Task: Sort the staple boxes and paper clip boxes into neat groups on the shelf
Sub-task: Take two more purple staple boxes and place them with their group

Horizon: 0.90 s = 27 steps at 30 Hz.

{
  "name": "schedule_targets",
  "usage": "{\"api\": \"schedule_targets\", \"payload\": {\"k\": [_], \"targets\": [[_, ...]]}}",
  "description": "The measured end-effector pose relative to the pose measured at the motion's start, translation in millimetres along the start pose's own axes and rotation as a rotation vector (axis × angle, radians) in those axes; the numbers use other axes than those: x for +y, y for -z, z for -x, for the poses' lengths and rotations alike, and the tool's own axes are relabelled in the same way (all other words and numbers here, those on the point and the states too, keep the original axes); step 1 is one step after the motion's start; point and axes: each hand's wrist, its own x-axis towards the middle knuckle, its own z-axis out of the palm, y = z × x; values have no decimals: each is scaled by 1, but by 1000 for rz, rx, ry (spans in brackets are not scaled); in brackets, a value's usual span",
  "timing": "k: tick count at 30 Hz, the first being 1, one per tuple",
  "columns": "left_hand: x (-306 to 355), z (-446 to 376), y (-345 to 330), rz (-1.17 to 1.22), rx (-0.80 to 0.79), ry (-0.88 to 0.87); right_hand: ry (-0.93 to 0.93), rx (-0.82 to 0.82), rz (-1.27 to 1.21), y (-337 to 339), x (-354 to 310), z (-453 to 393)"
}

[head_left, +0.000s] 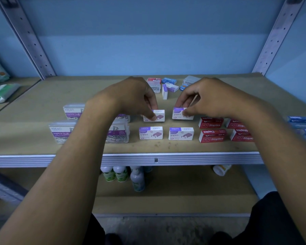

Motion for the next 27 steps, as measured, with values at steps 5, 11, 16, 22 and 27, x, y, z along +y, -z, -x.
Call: {"api": "schedule_targets", "payload": {"k": [5, 11, 16, 22, 27], "targets": [[2, 2, -2, -23, 7, 4, 6, -27, 2, -3, -5, 3], [4, 2, -4, -55, -1, 18, -6, -49, 1, -5, -7, 4], [6, 2, -5, -86, -21, 30, 2, -60, 7, -7, -6, 3], [8, 2, -4, -102, -42, 50, -2, -79, -6, -10, -4, 0], [11, 1, 1, -63, -63, 48, 17, -67, -23, -7, -1, 1]]}}
